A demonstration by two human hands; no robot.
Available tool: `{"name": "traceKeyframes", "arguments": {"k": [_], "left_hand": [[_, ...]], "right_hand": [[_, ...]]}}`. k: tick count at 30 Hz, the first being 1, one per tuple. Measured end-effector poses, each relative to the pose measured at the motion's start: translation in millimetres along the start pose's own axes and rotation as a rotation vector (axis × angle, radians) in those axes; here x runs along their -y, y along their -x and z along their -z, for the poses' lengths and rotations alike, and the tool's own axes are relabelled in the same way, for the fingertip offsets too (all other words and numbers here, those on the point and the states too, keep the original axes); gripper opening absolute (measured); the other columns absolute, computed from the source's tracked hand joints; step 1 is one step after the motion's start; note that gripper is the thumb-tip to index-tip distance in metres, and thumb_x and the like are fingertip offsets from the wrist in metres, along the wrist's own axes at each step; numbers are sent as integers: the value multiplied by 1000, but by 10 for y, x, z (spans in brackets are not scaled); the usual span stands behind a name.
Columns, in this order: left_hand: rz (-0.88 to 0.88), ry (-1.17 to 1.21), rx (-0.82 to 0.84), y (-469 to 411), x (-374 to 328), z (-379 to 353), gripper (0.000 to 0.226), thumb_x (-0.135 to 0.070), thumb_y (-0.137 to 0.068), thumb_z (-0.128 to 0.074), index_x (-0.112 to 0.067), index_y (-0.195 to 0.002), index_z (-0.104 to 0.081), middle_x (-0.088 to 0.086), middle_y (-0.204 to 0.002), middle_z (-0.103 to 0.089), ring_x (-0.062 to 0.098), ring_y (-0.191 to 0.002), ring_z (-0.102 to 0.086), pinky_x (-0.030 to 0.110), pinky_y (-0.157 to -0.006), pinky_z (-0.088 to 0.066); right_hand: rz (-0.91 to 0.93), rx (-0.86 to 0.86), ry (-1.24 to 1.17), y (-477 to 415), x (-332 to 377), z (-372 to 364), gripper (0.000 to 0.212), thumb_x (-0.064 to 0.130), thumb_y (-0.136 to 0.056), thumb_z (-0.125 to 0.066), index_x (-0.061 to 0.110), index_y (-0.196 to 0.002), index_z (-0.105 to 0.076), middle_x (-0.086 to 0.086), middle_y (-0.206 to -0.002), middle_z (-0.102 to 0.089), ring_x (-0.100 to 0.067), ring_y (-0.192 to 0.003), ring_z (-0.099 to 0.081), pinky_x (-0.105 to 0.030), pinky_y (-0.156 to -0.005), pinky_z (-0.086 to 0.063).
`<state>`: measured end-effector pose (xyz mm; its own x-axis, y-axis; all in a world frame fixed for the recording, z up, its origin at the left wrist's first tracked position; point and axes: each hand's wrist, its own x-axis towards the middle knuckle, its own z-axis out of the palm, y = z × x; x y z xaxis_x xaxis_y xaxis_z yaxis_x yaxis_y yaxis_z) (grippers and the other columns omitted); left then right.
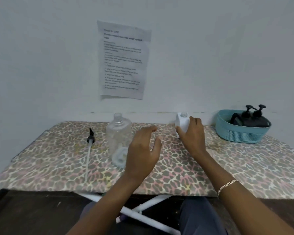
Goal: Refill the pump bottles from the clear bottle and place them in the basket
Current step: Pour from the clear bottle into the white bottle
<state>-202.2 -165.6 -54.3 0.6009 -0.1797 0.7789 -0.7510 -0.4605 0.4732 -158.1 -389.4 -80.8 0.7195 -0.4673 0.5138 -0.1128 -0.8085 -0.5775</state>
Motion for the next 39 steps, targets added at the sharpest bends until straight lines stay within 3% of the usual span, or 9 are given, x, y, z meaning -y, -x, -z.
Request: {"name": "traceKeyframes", "arguments": {"k": [6, 12, 14, 18, 24, 27, 34, 37, 39], "left_hand": [[-150, -255, -254, 105, 222, 367, 27, -12, -93, -74, -2, -117, -66, 16, -112, -64, 30, -111, -53, 23, -109, -33], [36, -231, -350, 143, 392, 508, 50, -26, -91, -75, -8, -130, -51, 9, -133, -37, 31, -120, -39, 15, -115, -13], [101, -199, -357, 151, 461, 512, 61, -27, -88, -81, -9, -135, -45, 9, -138, -34, 32, -126, -36, 23, -118, -21], [235, -114, -287, 170, 598, 508, 82, -33, -86, -86, -5, -147, -39, 16, -150, -29, 35, -141, -33, 53, -116, -41], [428, 66, -155, 193, 722, 554, 90, -50, -84, -81, -17, -152, -32, 5, -148, -41, 19, -134, -48, 34, -103, -48], [482, 100, -91, 209, 774, 550, 85, -55, -83, -78, -20, -151, -41, 0, -144, -53, 16, -129, -56, 35, -103, -53], [499, 61, -79, 234, 731, 494, 55, -39, -89, -80, -17, -133, -56, -5, -125, -66, 18, -115, -68, 42, -96, -59], [496, 37, -74, 236, 711, 467, 50, -31, -91, -80, -13, -131, -57, 2, -122, -68, 19, -110, -67, 27, -88, -56], [473, 14, -75, 249, 680, 460, 49, -32, -92, -80, -12, -131, -57, 0, -119, -67, 15, -104, -66, 11, -81, -47]], "right_hand": [[-96, -18, -67, -38, 74, -170, 76, 41, -95, -69, 6, -152, -33, -17, -143, -43, -35, -123, -53, -48, -96, -55], [-188, -9, -86, -138, 54, -211, 73, 32, -95, -69, 4, -152, -33, -20, -142, -48, -39, -124, -54, -49, -99, -51], [-211, -4, -101, -140, 34, -225, 70, 31, -95, -69, 4, -151, -35, -19, -141, -50, -38, -124, -54, -49, -99, -51], [-264, -7, -145, -130, 24, -277, 67, 33, -93, -70, 6, -146, -41, -15, -138, -55, -35, -121, -57, -49, -95, -55], [-335, 13, -221, -105, 2, -294, 65, 36, -89, -75, 7, -140, -48, -15, -132, -61, -30, -110, -60, -39, -82, -54], [-346, 52, -194, -96, -25, -271, 61, 39, -90, -73, 5, -135, -51, -17, -128, -61, -22, -98, -50, -33, -75, -44], [-233, 114, -173, 97, -38, -131, 57, 39, -85, -78, 7, -128, -58, -9, -122, -65, -18, -98, -53, -26, -64, -42], [-191, 136, -195, 275, -1, -59, 58, 43, -84, -78, 10, -128, -59, -8, -120, -67, -23, -101, -62, -35, -74, -56], [-163, 158, -220, 401, 25, 9, 56, 40, -84, -79, 11, -128, -60, -5, -115, -68, -21, -98, -63, -29, -69, -53]]}}
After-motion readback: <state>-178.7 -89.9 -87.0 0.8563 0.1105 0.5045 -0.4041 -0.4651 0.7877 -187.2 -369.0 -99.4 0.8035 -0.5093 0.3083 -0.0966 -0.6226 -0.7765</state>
